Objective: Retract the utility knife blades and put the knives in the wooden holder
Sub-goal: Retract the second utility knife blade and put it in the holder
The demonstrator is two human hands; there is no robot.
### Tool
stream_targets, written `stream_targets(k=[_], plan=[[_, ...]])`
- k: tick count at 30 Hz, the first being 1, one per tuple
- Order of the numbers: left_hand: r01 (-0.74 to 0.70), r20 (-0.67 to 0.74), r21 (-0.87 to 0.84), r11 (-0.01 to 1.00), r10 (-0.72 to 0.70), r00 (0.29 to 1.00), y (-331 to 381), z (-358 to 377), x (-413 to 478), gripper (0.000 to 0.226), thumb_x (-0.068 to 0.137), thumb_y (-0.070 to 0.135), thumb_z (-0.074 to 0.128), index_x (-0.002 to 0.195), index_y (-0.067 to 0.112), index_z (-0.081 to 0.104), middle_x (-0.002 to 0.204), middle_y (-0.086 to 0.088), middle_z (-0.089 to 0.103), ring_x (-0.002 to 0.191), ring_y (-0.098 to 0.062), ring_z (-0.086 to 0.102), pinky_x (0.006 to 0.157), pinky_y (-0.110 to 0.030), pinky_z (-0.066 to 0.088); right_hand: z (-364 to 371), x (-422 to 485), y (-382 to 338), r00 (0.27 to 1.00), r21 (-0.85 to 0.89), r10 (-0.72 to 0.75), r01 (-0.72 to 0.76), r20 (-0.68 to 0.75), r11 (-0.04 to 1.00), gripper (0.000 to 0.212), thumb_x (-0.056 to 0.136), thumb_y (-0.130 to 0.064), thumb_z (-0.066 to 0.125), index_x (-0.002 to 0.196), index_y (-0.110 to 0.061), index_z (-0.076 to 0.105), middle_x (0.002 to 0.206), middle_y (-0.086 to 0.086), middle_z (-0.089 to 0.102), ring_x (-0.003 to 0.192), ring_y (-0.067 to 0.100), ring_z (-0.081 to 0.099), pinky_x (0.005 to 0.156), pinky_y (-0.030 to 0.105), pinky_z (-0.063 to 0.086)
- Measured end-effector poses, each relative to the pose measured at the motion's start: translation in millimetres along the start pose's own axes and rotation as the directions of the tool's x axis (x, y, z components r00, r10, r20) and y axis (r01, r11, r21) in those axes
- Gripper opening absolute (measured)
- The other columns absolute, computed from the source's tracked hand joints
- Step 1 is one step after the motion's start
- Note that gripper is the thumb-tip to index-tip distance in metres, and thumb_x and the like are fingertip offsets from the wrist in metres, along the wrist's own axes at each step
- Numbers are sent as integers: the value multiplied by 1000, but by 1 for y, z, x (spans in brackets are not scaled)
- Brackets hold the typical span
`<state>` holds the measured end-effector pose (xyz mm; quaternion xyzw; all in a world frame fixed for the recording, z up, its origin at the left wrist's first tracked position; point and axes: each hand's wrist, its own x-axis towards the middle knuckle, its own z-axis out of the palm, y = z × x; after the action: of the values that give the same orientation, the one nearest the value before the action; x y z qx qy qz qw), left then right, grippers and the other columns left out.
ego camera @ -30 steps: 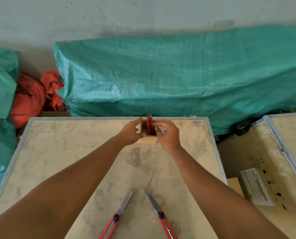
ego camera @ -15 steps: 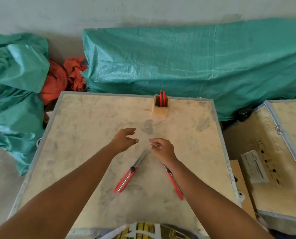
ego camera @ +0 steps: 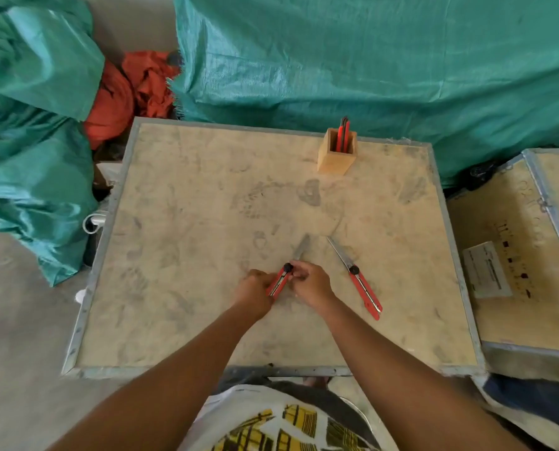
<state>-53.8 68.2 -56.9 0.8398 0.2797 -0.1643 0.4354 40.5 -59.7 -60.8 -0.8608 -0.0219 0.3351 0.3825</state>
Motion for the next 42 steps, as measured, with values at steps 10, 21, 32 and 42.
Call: stream_targets(k=[10,21,32,42], plan=[[-91,12,-37,995,91,996,-13,5,4,34,73,1,64,90,27,77,71,-5,68,69,-23,65,60,-35,55,7,-4,-5,991,146,112,-101,-70,984,18,87,-9,72,100,-21,68,93,-5,67,96,19,69,76,42,65],[-220,41,-93,971,224,974,15,-20,-21,28,87,14,70,115,17,73,98,4,70,82,-14,64,74,-26,56,-47,-14,-25,998,311,-19,-1,62,950,15,93,-12,69,105,-21,68,102,6,76,91,22,76,66,28,57],[-212,-108,-479,852,183,977,122,-18,-48,52,91,-10,57,128,25,64,102,0,74,78,-19,63,67,-35,65,-153,-22,-70,922,259,-376,344,88,903,25,90,-14,73,114,-22,75,99,-1,78,86,10,75,62,18,58],[-268,-219,-503,822,179,959,169,-22,-45,48,91,-9,58,128,22,65,100,3,74,76,-19,69,66,-41,65,-196,-23,-75,856,113,-500,488,133,866,27,89,-16,75,115,-20,76,111,-2,77,95,11,73,68,22,60]])
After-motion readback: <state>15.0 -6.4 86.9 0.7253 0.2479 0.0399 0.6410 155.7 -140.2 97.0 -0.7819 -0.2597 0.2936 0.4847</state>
